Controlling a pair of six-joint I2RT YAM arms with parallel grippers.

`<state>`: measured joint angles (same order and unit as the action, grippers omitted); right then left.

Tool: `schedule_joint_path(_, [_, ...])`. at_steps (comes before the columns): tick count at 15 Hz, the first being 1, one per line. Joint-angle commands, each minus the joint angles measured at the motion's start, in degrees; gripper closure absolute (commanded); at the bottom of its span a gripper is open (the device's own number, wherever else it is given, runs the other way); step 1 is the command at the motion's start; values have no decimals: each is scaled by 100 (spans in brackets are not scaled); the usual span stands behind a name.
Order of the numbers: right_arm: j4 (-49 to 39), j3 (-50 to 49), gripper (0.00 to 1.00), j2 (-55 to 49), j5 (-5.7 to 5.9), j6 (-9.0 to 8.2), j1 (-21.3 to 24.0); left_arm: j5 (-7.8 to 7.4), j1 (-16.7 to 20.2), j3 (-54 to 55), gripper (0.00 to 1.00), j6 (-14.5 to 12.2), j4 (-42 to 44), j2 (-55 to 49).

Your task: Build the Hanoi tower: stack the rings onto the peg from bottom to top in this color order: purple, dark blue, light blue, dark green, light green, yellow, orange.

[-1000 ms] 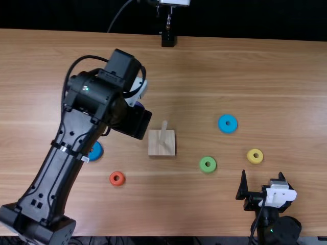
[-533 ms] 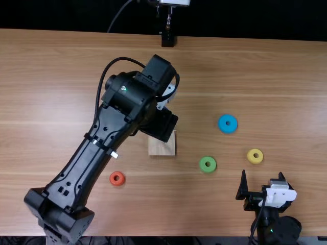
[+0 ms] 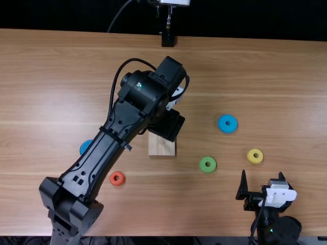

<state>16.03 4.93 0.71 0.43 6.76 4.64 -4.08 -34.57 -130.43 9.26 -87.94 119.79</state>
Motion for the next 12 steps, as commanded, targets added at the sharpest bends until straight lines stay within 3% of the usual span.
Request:
schedule_joint_path(1, [407, -405, 0, -71, 0, -1, 1, -46, -103, -202, 100, 76, -2, 177])
schedule_joint_path(12, [407, -405, 0, -71, -11, -1, 1, -25, -147, -97, 100, 66, 30, 273])
